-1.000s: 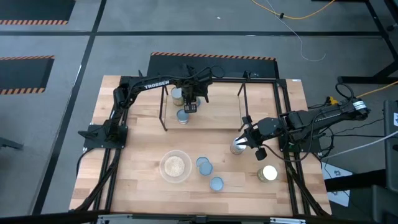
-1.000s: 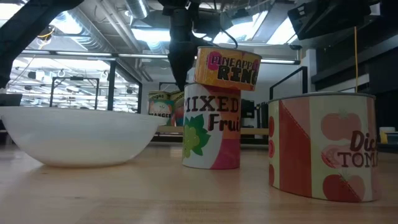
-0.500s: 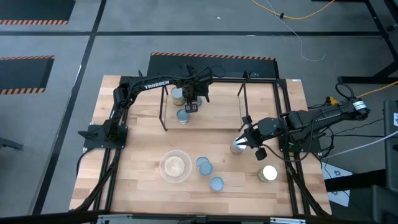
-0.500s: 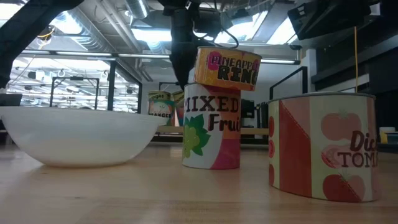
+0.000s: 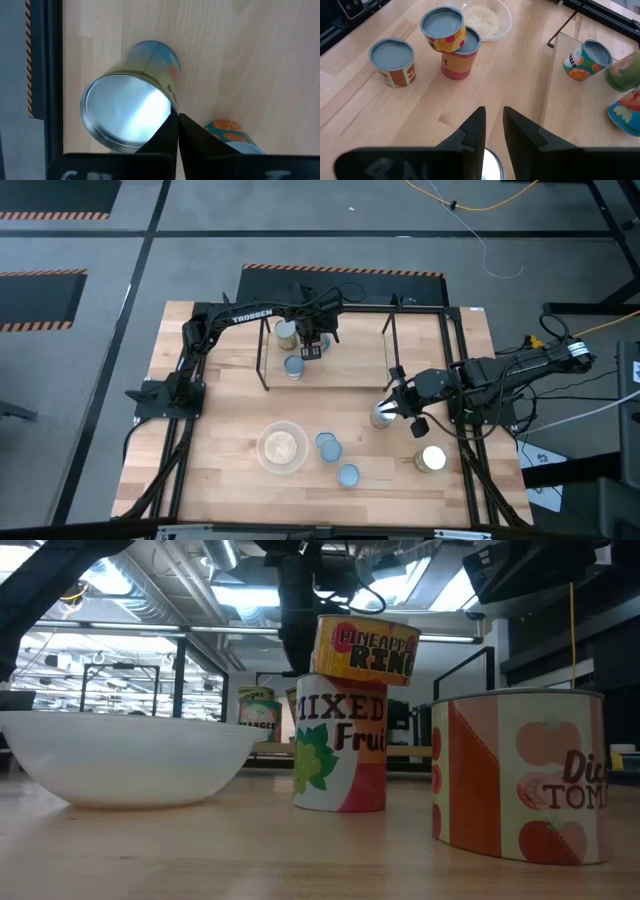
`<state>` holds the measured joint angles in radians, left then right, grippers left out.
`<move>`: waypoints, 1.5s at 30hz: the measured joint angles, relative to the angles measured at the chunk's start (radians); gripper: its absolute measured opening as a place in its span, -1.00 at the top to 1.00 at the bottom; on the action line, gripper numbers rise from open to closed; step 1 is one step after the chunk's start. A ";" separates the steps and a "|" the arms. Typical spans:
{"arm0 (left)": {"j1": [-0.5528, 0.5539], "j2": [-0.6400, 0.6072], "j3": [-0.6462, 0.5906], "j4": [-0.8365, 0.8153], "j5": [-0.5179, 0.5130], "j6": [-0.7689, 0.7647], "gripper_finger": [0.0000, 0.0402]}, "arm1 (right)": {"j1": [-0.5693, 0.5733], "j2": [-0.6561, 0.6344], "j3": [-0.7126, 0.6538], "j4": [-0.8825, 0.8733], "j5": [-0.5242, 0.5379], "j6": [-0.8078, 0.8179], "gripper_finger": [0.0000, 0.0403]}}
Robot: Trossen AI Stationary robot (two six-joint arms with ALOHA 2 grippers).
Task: Pick and place cans onto a shelf
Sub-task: Put the canned tomatoes on the shelf
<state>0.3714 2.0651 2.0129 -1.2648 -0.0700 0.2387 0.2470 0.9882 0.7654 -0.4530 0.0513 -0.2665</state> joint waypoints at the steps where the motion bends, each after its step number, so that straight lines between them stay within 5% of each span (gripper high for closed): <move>1: 0.000 0.000 0.000 0.000 0.000 0.000 0.96 | 0.000 0.000 0.000 0.000 0.000 0.000 0.65; 45: -0.015 0.000 0.000 0.036 -0.044 -0.001 0.45 | 0.000 0.000 0.000 0.000 -0.001 0.003 0.65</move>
<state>0.3568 2.0649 2.0129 -1.2284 -0.1143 0.2379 0.2470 0.9882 0.7654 -0.4529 0.0505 -0.2634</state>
